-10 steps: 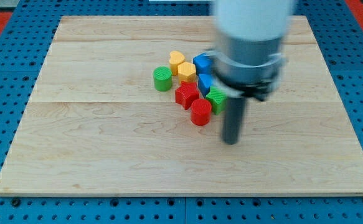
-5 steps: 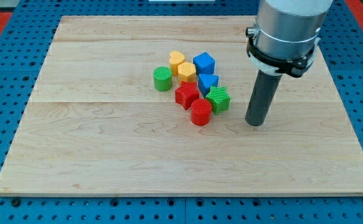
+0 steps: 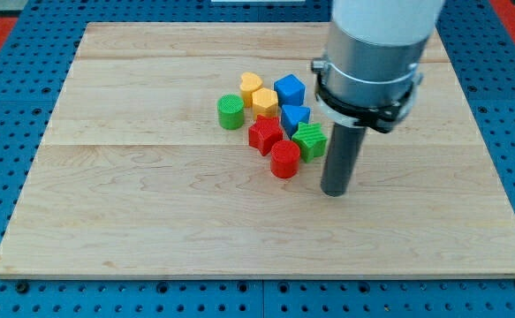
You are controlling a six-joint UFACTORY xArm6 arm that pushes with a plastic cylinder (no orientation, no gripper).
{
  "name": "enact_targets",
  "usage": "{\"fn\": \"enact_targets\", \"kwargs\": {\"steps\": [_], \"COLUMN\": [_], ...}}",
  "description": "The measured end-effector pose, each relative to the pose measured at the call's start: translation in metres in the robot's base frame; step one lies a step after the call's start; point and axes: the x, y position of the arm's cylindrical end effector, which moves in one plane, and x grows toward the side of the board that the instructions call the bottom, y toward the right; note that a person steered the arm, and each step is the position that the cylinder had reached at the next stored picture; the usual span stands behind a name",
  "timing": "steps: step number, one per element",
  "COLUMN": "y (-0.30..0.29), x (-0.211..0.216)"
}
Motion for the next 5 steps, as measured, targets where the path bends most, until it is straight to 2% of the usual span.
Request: {"fn": "enact_targets", "kwargs": {"steps": [4,5], "y": [-0.004,-0.052], "x": [0.0,-0.007]}}
